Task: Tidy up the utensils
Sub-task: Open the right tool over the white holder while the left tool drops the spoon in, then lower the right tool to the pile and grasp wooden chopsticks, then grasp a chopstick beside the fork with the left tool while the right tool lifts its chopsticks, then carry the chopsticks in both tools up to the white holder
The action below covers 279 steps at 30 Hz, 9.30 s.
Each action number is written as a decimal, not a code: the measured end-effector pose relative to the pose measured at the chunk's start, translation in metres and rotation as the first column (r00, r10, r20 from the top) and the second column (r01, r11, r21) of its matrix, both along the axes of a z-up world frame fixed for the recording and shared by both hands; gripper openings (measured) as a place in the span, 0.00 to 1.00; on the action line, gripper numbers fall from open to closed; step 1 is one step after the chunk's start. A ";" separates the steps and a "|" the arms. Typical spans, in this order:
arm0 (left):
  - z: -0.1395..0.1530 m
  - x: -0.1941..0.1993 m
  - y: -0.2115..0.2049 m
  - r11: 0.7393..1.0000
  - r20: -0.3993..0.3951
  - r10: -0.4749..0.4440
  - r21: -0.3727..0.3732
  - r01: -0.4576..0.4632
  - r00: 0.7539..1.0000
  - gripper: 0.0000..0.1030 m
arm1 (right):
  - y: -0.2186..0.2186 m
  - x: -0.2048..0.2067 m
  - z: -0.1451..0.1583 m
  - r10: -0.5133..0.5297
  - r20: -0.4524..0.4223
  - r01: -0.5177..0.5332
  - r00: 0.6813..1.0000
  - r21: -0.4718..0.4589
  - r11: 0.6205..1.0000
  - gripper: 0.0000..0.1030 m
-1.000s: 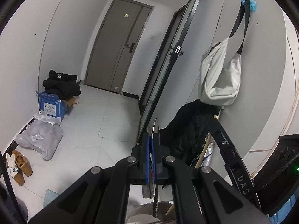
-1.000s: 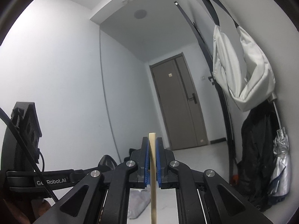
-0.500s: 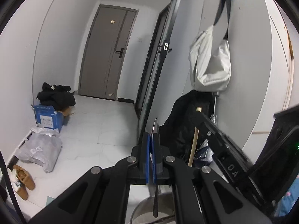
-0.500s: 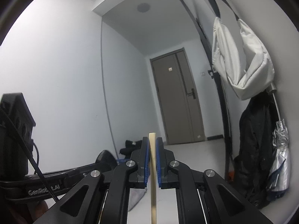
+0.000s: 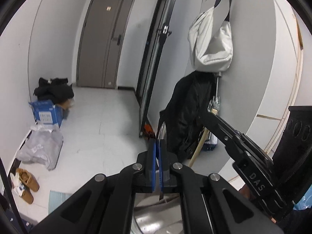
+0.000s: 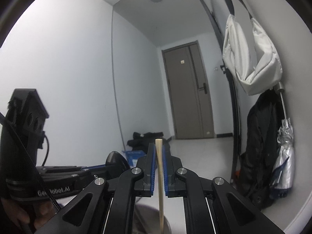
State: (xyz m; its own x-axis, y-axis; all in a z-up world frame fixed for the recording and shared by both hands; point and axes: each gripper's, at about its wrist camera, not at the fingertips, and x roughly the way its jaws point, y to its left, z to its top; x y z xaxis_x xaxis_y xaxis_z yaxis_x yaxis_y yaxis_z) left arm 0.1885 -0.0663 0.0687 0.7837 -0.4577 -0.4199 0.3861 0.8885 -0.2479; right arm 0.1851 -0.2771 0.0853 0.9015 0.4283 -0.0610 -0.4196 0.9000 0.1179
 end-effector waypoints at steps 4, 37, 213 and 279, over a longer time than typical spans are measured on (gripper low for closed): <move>0.006 0.002 0.004 1.000 -0.077 0.010 -0.003 -0.010 0.997 0.06 | -0.004 0.000 -0.003 0.063 -0.077 -0.063 0.995 0.009 0.998 0.06; 0.004 -0.152 0.049 0.911 -0.085 0.413 0.021 -0.413 0.907 0.99 | 0.010 -0.172 -0.001 0.072 -0.271 -0.073 0.960 0.005 0.997 0.89; -0.033 -0.136 0.036 0.966 -0.123 0.250 -0.028 -0.255 0.960 0.01 | -0.007 -0.146 -0.037 0.043 -0.425 -0.035 0.904 0.027 0.999 0.05; 0.003 -0.006 0.010 0.976 0.222 0.216 -0.082 -0.203 0.951 0.01 | -0.021 0.026 0.047 0.068 -0.388 -0.063 0.919 0.027 0.998 0.05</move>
State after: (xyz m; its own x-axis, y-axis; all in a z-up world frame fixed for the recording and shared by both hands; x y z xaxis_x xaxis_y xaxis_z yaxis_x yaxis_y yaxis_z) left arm 0.1822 -0.0563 0.0714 0.9364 -0.2909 -0.1963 0.2449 0.9423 -0.2281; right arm 0.2111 -0.2984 0.1322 0.7783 0.4889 -0.3940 -0.3963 0.8692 0.2958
